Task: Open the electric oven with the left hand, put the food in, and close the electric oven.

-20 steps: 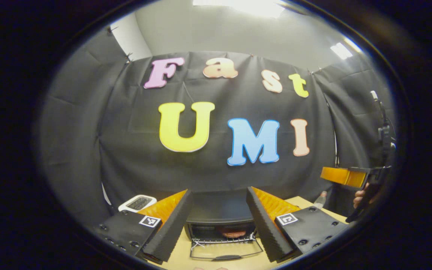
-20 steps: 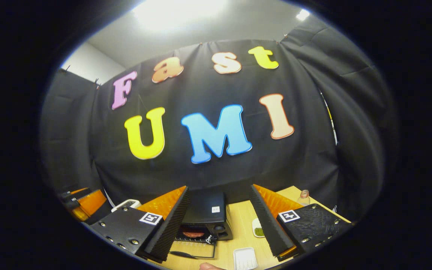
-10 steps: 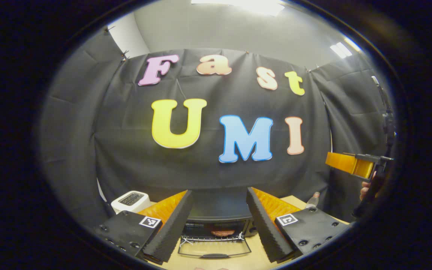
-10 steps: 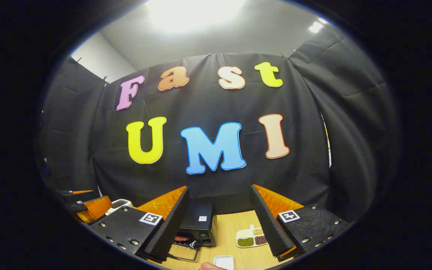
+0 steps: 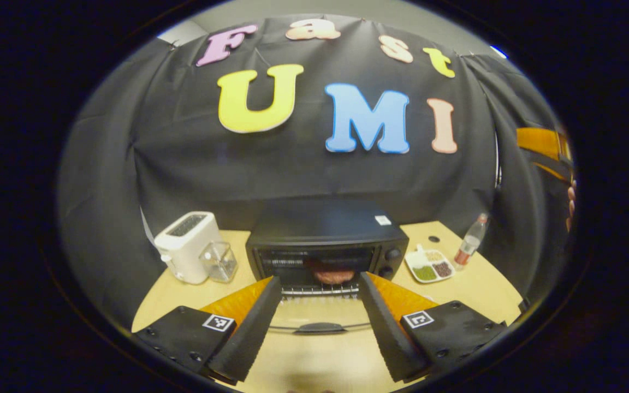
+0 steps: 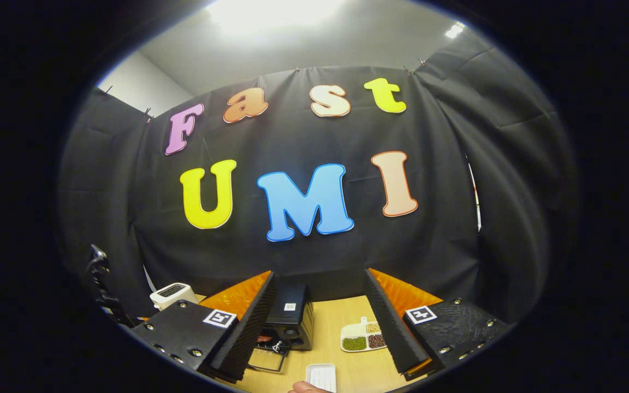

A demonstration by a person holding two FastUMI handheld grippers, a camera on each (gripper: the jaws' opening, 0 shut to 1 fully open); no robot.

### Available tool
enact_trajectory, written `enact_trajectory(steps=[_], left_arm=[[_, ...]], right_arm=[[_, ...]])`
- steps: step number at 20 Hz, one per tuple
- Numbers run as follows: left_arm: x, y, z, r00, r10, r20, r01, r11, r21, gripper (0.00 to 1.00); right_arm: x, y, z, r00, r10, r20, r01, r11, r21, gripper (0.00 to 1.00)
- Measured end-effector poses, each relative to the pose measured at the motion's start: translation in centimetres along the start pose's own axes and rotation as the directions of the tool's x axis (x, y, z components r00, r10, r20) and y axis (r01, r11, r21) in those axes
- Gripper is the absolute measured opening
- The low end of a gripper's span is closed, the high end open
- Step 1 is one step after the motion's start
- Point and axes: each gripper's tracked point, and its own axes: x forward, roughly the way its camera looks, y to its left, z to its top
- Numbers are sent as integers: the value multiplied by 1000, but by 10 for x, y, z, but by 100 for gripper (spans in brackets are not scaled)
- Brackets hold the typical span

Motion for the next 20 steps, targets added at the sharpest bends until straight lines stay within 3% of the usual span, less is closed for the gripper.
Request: enact_trajectory(steps=[4,5,6,11,12,13,15,20], left_arm=[[23,0,-80,972,16,-236,-23,999,-28,97],[29,-2,-94,959,18,-284,-26,999,-27,92],[30,-1,-110,942,24,-336,-32,999,-17,100],[40,2,-166,847,25,-530,2,999,49,97],[44,3,-173,828,24,-560,8,998,56,100],[49,3,-178,817,25,-576,8,998,55,93],[54,-2,-187,787,1,-617,17,1000,25,98],[78,-2,-192,752,-19,-659,5,1000,-23,97]], right_arm=[[2,-6,-2,1000,-3,-21,3,1000,21,97],[4,-8,-2,1000,-3,-24,4,1000,23,97],[4,-10,-3,1000,-4,-28,5,1000,20,97],[6,-18,-8,999,-5,-49,5,1000,6,97],[6,-19,-10,999,-3,-54,4,1000,8,97],[6,-20,-10,998,-2,-59,2,1000,9,97],[8,-26,-14,998,-9,-69,9,1000,4,97],[11,-41,-19,995,-39,-87,39,999,1,97]])
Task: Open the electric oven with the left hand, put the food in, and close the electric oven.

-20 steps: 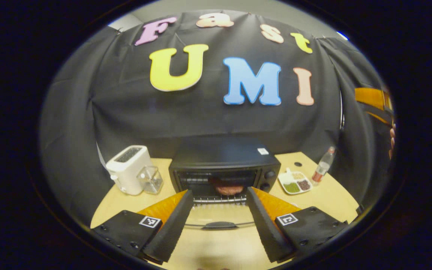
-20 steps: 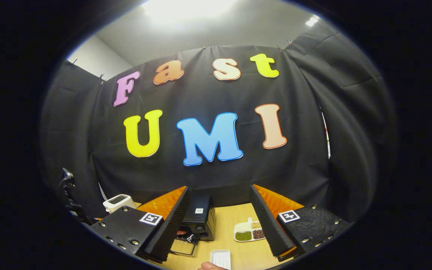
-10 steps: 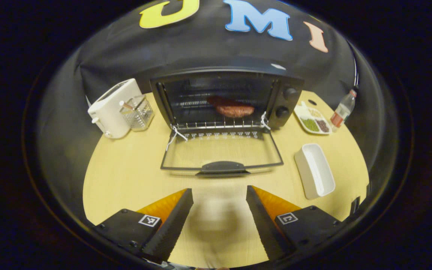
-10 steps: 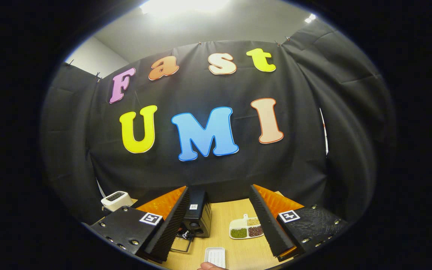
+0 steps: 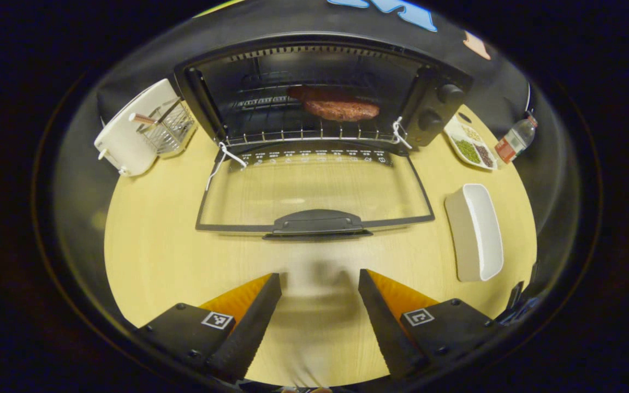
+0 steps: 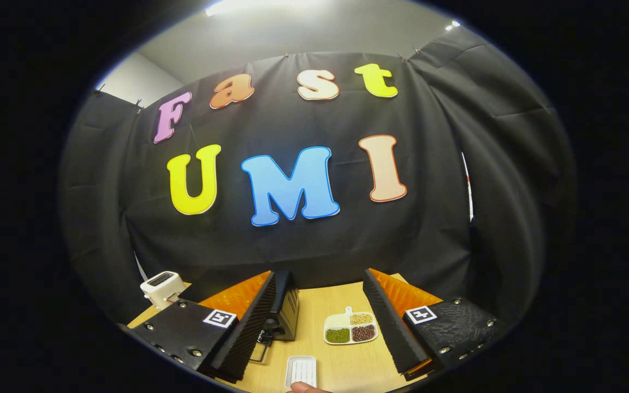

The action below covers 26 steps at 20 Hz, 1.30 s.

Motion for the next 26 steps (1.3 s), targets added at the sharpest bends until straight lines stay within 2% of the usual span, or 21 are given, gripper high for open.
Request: enact_trajectory(steps=[5,6,7,10,16,17,18,20,21,26], left_arm=[[14,-2,8,999,-24,-43,22,998,-53,97],[17,-1,9,999,-22,-50,19,998,-60,93],[19,2,10,998,-16,-53,13,998,-62,97],[22,2,15,998,-15,-56,12,998,-63,97],[34,6,18,997,-6,-78,6,1000,-5,98],[36,8,19,997,3,-76,-2,1000,22,94],[37,8,19,997,10,-81,-7,1000,31,97],[41,11,18,996,16,-90,-13,1000,25,100],[44,12,17,995,17,-96,-15,1000,22,97],[41,12,19,996,24,-82,-22,999,30,97]], right_arm=[[8,-10,-5,1000,-27,-16,27,1000,6,97],[8,-12,-6,999,-33,-17,33,999,11,97],[8,-15,-6,999,-40,-17,41,999,17,97],[14,-17,-10,998,-51,-23,51,998,30,97],[14,-16,-17,998,-52,-43,53,999,13,97],[14,-17,-19,998,-52,-47,53,999,5,97],[12,-16,-20,997,-51,-50,51,999,0,97],[11,-15,-21,997,-47,-56,47,999,-5,97],[8,-14,-22,997,-48,-58,48,999,-8,97],[4,-17,-21,997,-53,-50,52,999,-16,97]])
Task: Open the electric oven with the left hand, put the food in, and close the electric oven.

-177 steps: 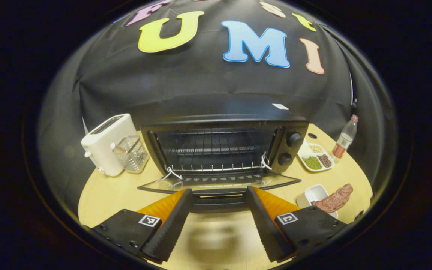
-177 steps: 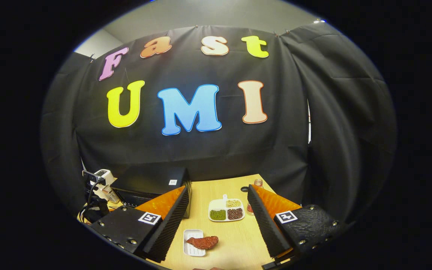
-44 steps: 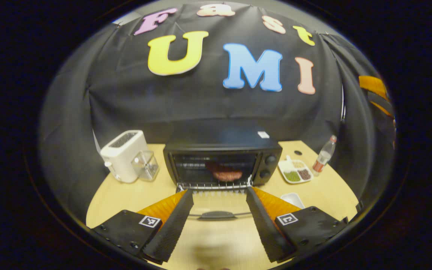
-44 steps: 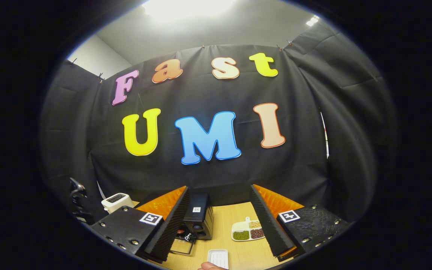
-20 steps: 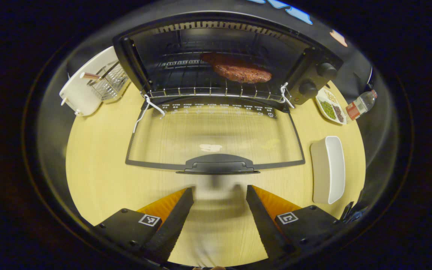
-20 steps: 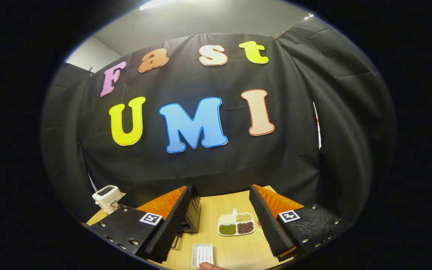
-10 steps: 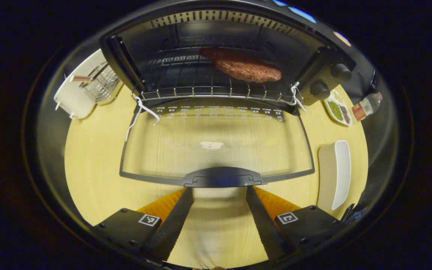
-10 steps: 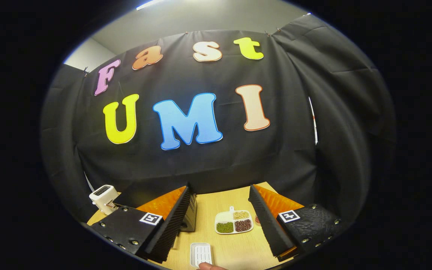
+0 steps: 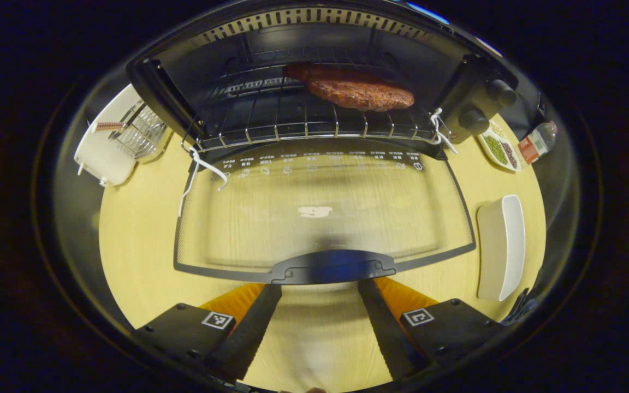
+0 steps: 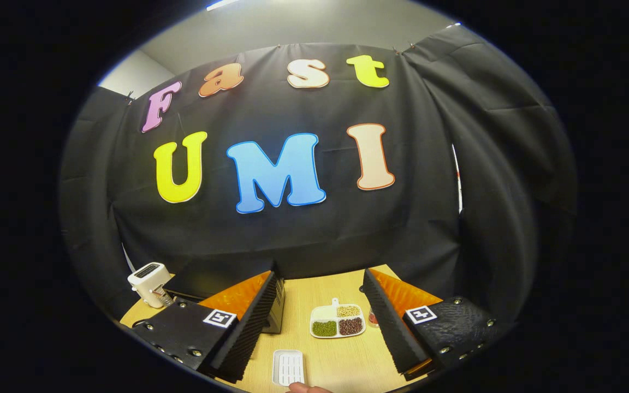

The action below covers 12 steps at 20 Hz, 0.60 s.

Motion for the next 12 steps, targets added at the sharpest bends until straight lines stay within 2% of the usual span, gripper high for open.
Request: enact_trajectory(steps=[5,6,8,10,12], left_arm=[[-20,0,3,997,2,73,-2,1000,0,97],[-25,0,3,996,0,90,-1,1000,2,100],[-34,0,5,993,0,120,-1,1000,9,93],[-43,0,8,989,2,145,-4,1000,12,100],[-51,-1,11,985,5,172,-7,1000,11,93]], right_arm=[[-4,0,-1,1000,2,0,-2,1000,1,97],[-6,0,0,1000,0,2,0,1000,0,97],[-9,1,2,1000,2,15,-2,1000,1,97],[-10,4,4,1000,9,22,-9,1000,1,97],[-12,6,2,1000,15,22,-15,1000,1,97]])
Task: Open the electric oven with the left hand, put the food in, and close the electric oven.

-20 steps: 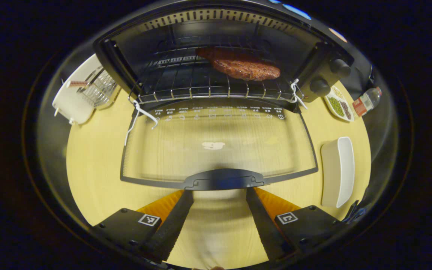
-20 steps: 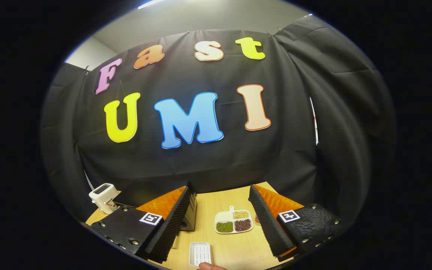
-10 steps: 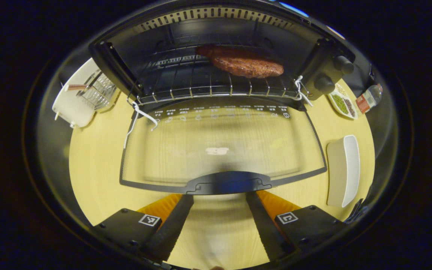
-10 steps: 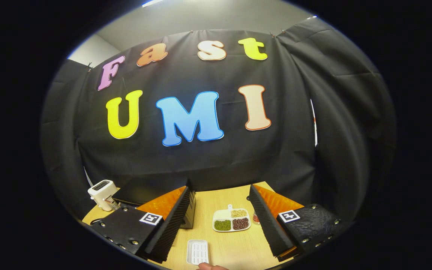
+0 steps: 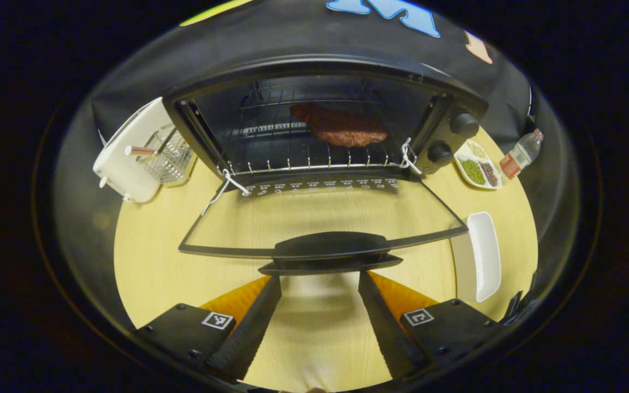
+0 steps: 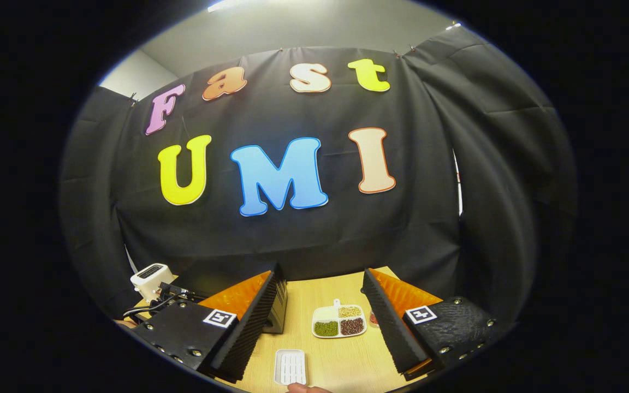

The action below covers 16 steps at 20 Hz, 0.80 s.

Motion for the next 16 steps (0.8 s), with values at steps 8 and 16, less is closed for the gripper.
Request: enact_trajectory(steps=[8,16], left_arm=[[-10,0,14,997,17,71,-17,1000,2,97],[-13,1,30,991,45,129,-44,999,-11,97]], right_arm=[[-4,-6,-1,1000,-9,-6,9,1000,-8,97],[-9,-21,-6,999,-38,-16,38,999,-5,97]])
